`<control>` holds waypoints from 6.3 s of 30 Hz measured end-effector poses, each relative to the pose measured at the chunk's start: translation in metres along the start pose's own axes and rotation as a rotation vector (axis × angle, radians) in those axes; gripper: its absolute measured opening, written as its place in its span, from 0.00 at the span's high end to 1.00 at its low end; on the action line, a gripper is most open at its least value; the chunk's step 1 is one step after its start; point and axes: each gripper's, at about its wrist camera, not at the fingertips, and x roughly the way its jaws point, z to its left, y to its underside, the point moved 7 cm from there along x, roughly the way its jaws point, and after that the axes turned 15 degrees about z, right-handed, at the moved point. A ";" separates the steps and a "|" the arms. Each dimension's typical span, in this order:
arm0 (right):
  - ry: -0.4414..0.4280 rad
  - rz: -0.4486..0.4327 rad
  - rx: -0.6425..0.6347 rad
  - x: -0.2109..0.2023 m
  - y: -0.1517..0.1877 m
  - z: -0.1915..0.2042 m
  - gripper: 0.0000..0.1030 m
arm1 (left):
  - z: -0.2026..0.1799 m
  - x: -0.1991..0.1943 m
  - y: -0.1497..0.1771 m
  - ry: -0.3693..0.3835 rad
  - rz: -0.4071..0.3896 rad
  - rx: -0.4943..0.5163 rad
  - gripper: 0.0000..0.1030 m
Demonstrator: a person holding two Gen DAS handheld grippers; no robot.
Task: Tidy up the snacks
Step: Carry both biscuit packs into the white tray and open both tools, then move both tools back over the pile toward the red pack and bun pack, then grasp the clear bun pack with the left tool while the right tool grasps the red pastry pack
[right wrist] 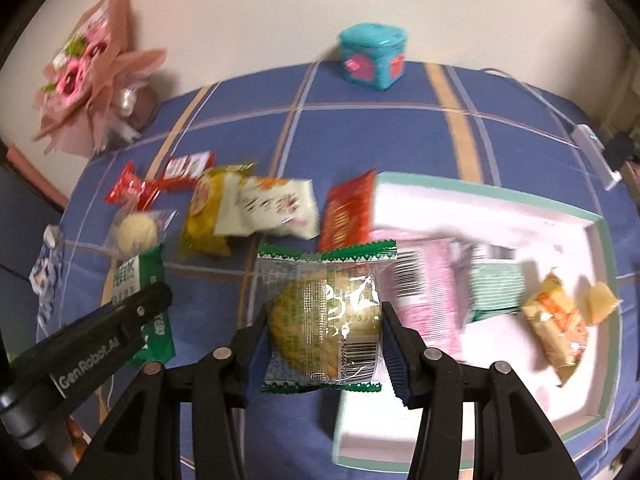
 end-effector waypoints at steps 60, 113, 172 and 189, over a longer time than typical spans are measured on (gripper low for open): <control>0.152 0.001 0.384 -0.034 0.004 -0.207 0.00 | -0.143 0.025 0.024 -0.032 -0.024 0.264 0.04; 0.095 0.127 0.038 0.025 -0.009 0.033 0.00 | 0.092 0.000 -0.046 -0.129 -0.063 -0.115 0.00; 0.096 0.051 0.053 0.059 -0.091 0.021 0.00 | 0.136 0.068 -0.121 -0.080 -0.010 -0.170 0.00; -0.017 0.057 0.015 0.048 -0.088 0.030 0.01 | 0.122 0.068 -0.101 0.043 0.053 -0.074 0.24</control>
